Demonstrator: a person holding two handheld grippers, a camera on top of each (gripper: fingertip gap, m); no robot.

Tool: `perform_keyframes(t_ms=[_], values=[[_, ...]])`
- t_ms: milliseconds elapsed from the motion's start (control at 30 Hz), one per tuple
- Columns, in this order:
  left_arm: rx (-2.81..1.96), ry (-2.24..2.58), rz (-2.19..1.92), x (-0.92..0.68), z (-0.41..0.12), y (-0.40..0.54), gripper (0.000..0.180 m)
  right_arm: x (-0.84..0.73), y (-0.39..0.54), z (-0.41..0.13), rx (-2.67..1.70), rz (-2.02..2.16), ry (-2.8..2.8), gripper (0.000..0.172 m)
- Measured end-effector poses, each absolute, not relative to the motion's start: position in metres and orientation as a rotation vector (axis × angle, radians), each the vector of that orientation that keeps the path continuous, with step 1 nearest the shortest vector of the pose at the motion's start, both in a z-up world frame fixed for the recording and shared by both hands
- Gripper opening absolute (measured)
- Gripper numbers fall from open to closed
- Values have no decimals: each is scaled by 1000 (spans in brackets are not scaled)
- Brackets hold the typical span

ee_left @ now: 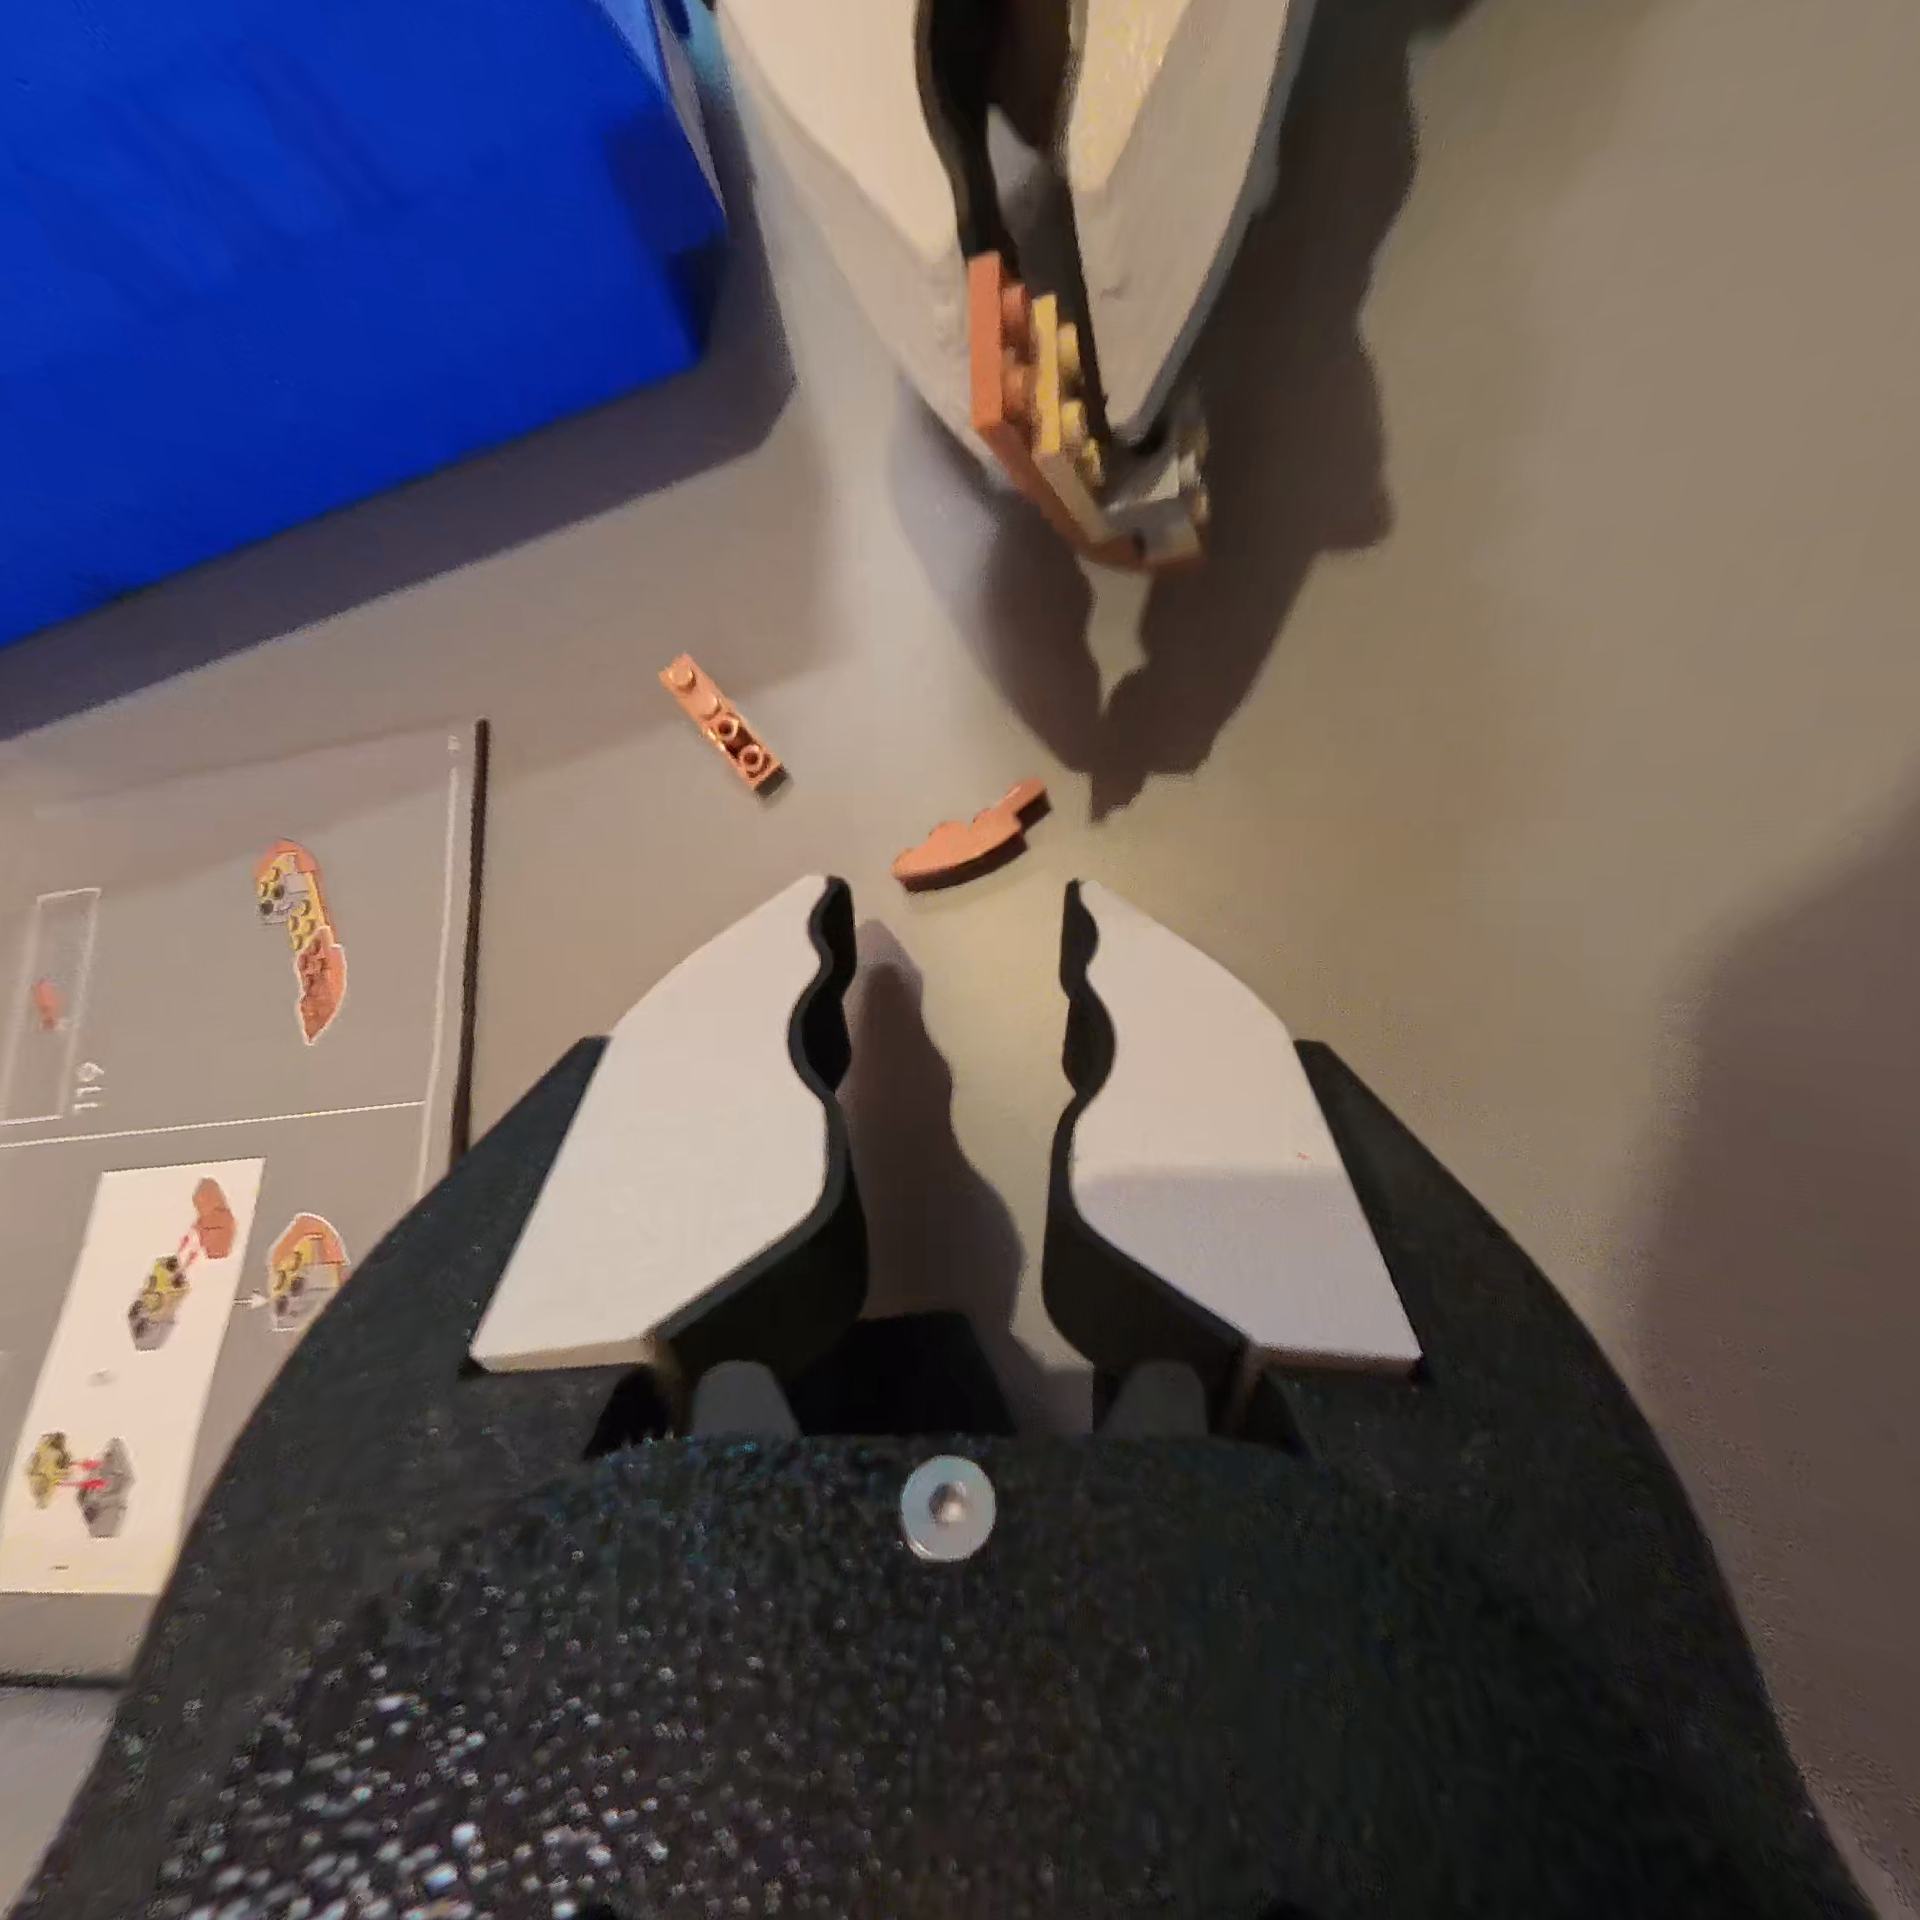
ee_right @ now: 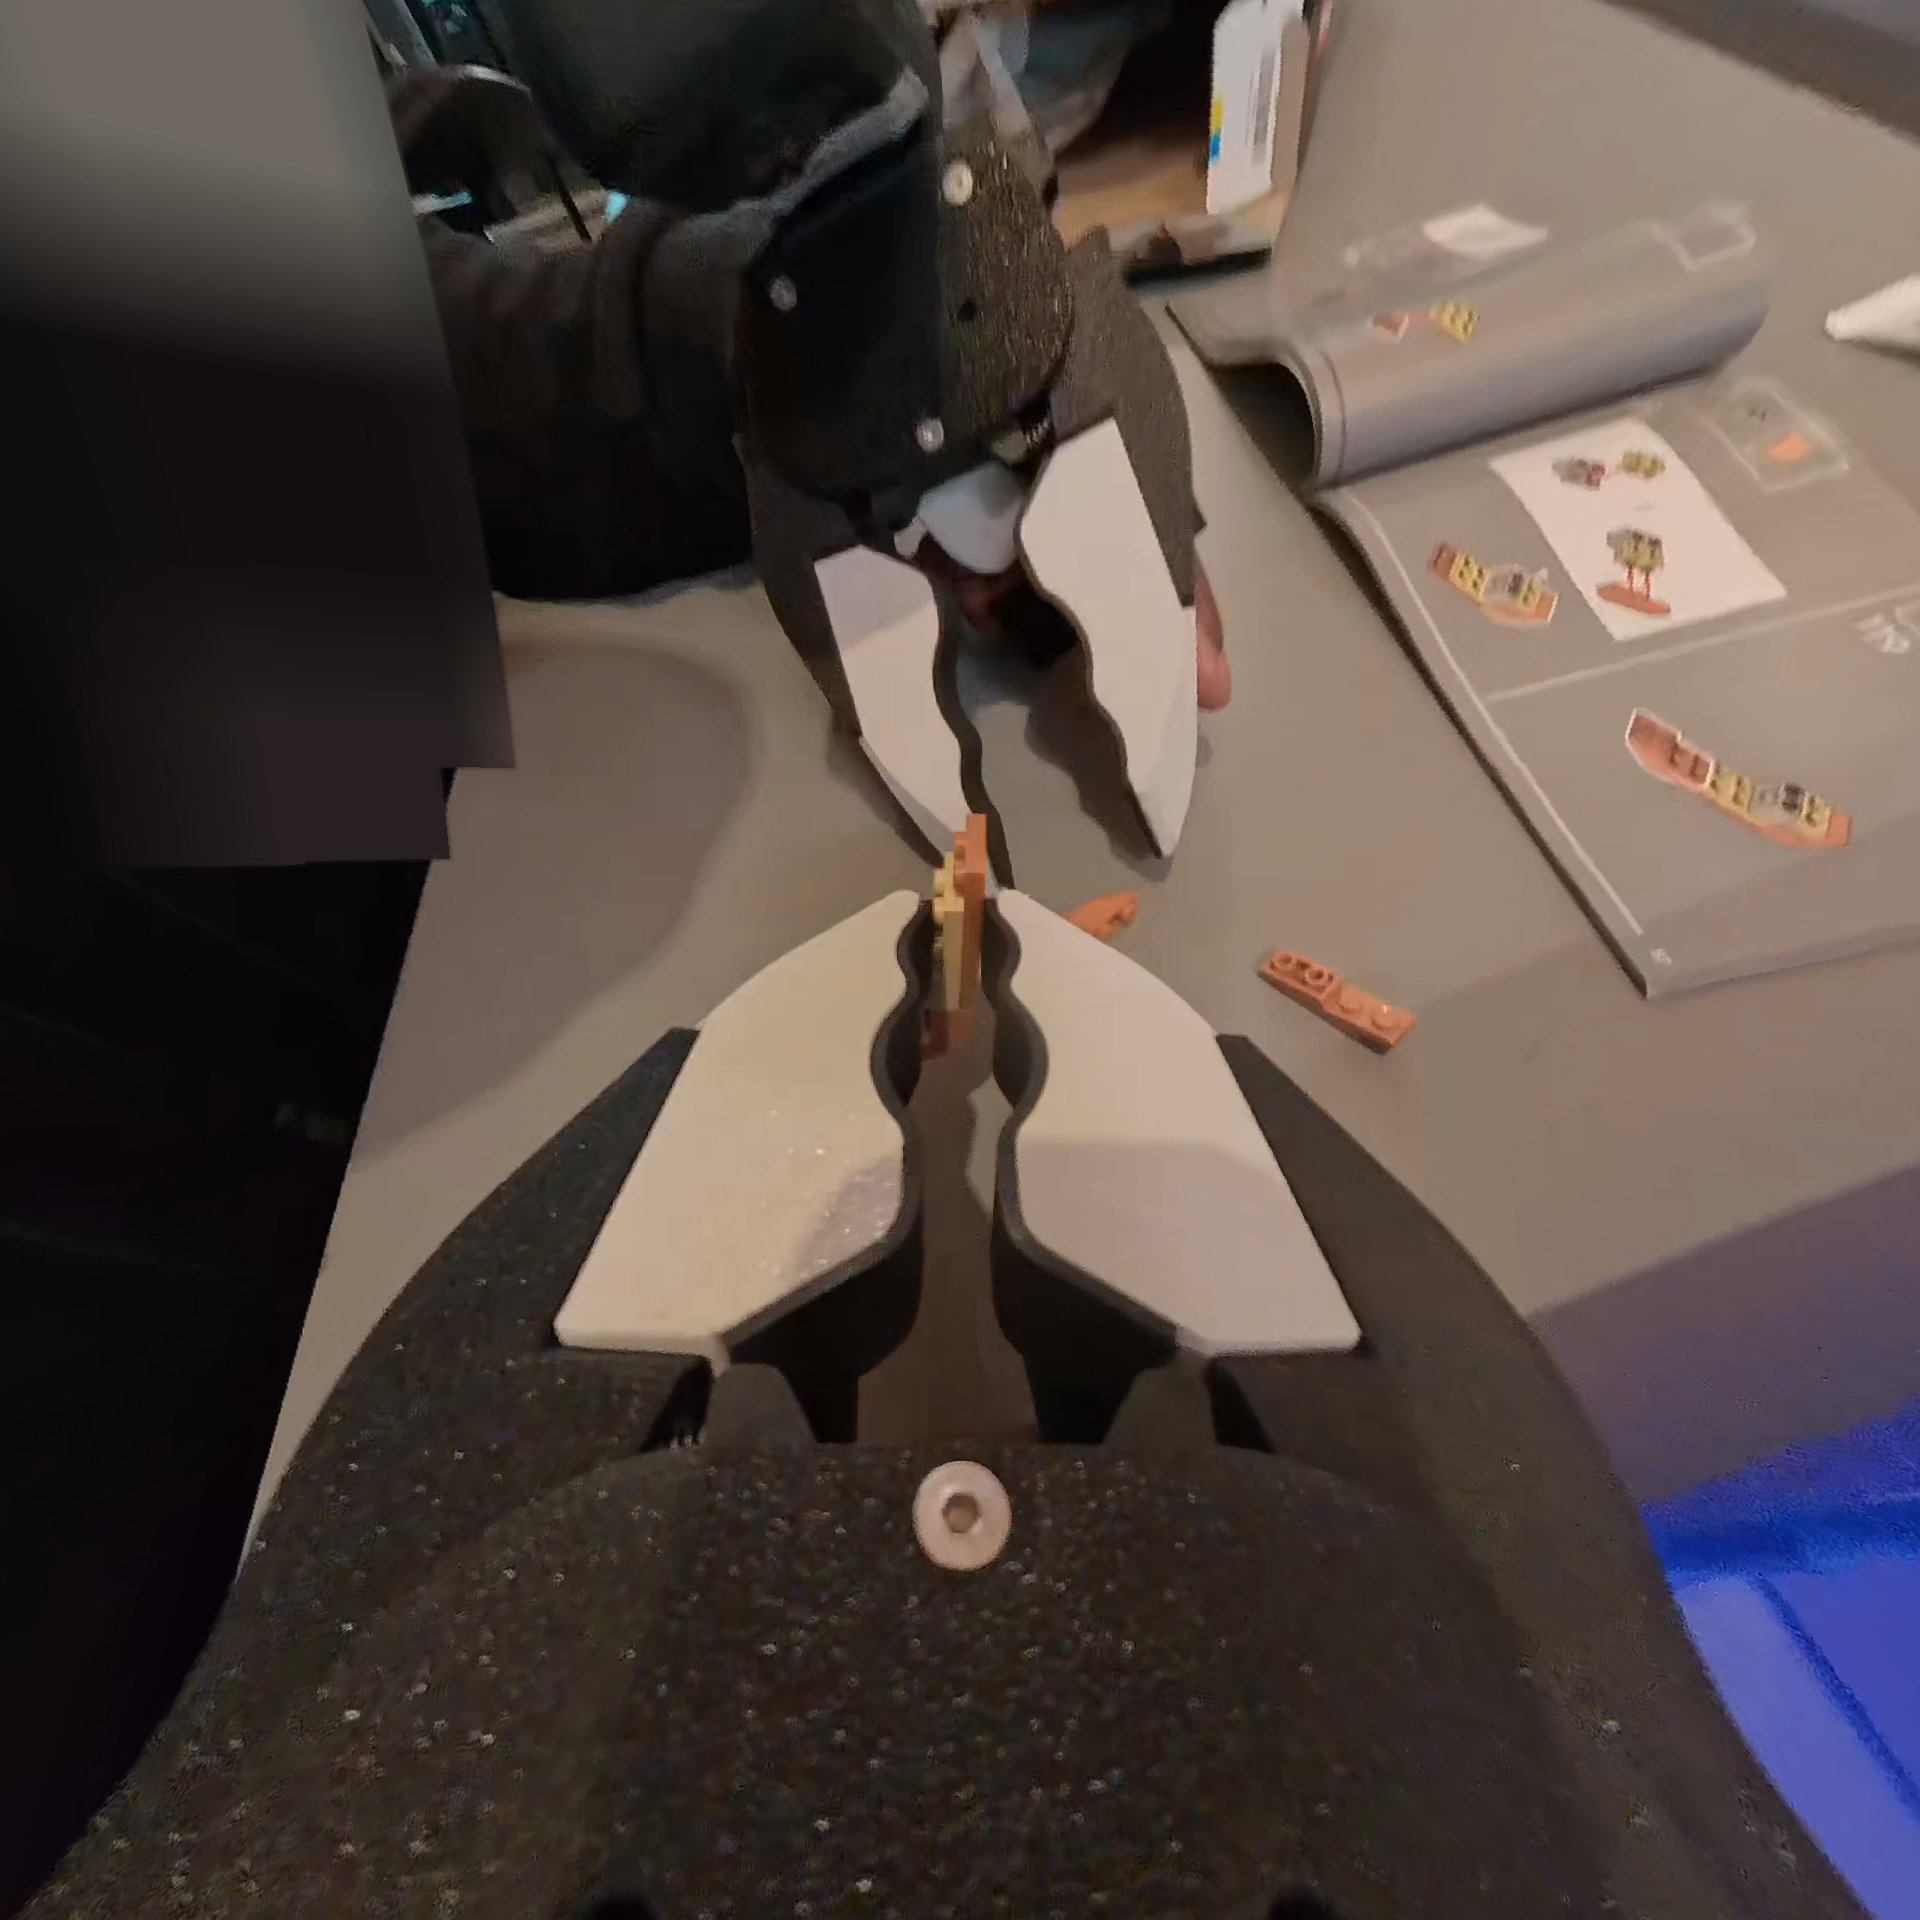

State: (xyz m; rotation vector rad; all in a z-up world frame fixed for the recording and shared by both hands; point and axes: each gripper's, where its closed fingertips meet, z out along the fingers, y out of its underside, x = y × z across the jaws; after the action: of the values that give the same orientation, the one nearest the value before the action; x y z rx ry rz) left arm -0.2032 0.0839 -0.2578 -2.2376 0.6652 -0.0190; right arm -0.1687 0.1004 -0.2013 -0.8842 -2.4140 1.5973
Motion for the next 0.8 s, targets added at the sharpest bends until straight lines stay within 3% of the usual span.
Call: perform_keyframes(t_ms=[200,400,800], values=[[-2226,825,-97,-204,-261,99,33,-168,104,-224,-1041,1502,-2515,8],[-2214,924,-195,-192,-263,101,12,-167,108,-229,-1051,1460,-2534,8],[-1861,1179,511,-183,-243,97,9,-153,108,-241,-1235,1463,-2660,8]])
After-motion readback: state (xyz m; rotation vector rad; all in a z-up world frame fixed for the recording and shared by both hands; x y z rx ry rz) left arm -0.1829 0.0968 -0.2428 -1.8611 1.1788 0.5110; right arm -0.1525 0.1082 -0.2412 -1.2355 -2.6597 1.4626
